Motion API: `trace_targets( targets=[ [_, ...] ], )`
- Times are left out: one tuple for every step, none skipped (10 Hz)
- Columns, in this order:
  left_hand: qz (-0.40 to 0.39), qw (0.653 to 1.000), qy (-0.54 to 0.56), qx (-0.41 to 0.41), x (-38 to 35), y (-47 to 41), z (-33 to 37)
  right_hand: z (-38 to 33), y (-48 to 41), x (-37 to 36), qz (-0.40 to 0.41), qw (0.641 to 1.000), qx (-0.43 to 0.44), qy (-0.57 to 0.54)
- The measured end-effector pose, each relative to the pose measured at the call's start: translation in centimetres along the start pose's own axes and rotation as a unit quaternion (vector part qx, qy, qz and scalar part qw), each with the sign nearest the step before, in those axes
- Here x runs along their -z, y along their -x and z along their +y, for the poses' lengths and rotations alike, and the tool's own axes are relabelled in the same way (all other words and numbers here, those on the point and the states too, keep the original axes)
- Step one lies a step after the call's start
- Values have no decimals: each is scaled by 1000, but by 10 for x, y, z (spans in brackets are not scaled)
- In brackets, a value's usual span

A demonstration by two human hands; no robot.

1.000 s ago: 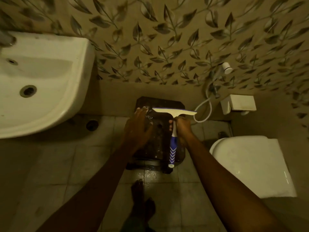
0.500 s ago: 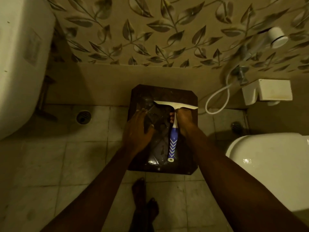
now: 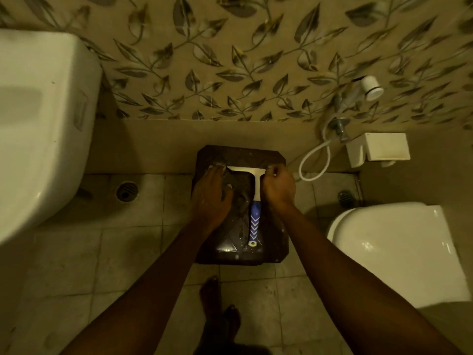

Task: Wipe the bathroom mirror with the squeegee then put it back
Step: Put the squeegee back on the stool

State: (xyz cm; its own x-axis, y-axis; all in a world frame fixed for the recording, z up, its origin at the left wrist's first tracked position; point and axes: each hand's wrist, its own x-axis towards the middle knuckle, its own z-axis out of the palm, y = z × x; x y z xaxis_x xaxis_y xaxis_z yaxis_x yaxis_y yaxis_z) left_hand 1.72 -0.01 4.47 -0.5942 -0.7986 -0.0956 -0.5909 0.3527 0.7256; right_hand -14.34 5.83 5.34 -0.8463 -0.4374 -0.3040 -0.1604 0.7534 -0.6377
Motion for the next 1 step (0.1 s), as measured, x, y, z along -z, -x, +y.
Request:
trace_targets(
  targets=[
    [6, 999, -7, -31, 14, 10, 26, -21, 31, 33, 32, 993, 106, 37]
  ],
)
